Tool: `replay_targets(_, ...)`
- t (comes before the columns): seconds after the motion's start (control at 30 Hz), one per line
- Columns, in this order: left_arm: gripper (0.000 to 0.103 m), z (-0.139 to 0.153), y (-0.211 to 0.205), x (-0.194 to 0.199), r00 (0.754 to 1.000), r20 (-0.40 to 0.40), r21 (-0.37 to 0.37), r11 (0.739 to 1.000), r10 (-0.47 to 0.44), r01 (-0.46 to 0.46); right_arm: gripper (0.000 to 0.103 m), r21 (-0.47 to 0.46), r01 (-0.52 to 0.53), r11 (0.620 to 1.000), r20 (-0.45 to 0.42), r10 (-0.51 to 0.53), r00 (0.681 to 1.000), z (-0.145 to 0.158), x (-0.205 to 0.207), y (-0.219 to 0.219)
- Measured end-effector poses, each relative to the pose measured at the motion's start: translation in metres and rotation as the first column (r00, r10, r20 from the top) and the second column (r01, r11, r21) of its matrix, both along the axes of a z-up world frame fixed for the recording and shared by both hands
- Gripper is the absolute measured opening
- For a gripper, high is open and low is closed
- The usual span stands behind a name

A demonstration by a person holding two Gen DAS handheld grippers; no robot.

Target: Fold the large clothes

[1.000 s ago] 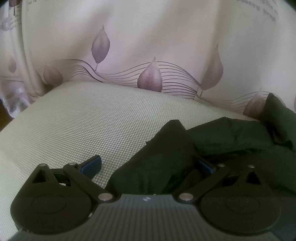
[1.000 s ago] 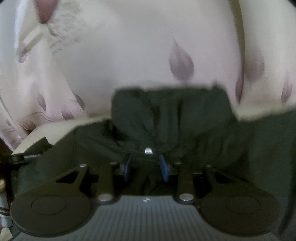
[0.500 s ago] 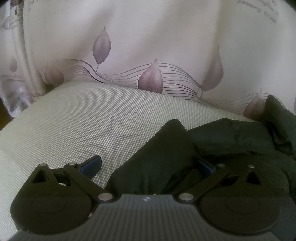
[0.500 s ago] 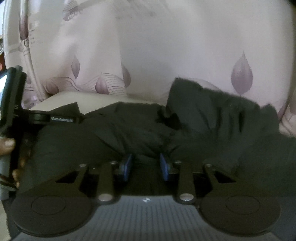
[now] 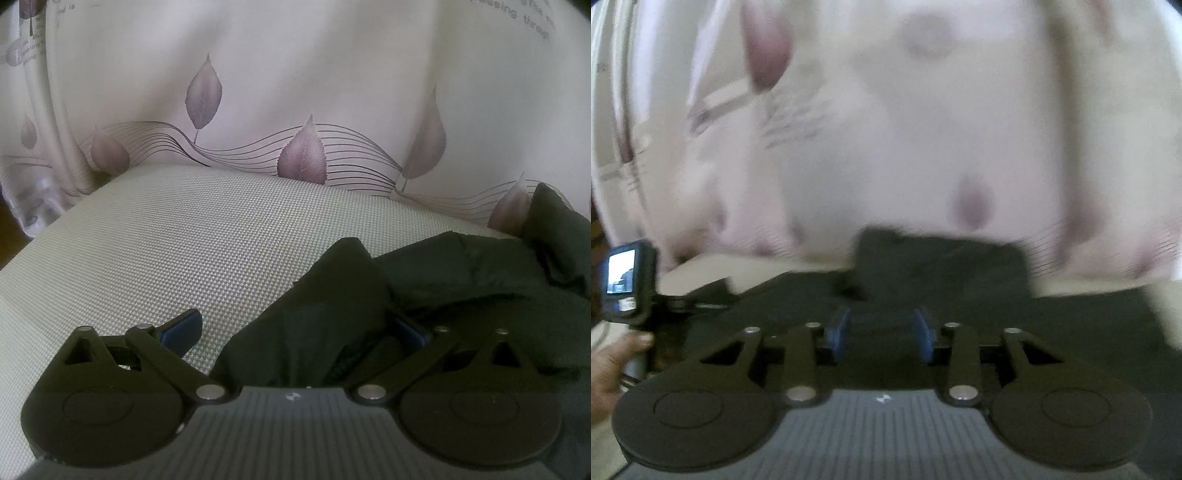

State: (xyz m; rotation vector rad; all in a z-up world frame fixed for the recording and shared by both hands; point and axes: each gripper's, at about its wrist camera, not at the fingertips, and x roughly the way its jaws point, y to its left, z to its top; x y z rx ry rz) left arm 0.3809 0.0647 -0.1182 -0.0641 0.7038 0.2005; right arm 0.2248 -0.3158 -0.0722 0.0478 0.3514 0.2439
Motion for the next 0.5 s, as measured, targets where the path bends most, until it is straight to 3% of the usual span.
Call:
replay_targets(0.07,0.103,0.0,0.0,-0.001,1.0,0.0,-0.001,1.0,0.002,-0.002,0.078,-0.075,0.107,0.991,0.032,-0.105,0.994,0.004,-0.018,-0.031)
replay_targets(0.1,0.103,0.0,0.001,-0.001,1.0,0.0,-0.001,1.0,0.003,-0.003,0.082,-0.104,0.156,0.982,0.05,-0.151,0.987,0.004,-0.026,-0.046)
replay_targets(0.17,0.103,0.001,0.0,-0.001,1.0,-0.003,0.002,1.0,0.003,-0.003,0.085,-0.128,0.219,0.967,0.044,-0.215,0.976,0.0,-0.035,-0.078)
replay_targets(0.3,0.103,0.002,-0.001,-0.002,1.0,-0.001,0.018,1.0,0.005,-0.005,0.085,-0.077,0.265,0.961,-0.097,-0.272,0.957,-0.023,-0.032,-0.122)
replay_targets(0.5,0.103,0.002,-0.003,-0.004,1.0,0.002,0.03,1.0,0.007,-0.007,0.091,-0.024,0.252,0.967,-0.133,-0.253,0.958,-0.041,-0.021,-0.13)
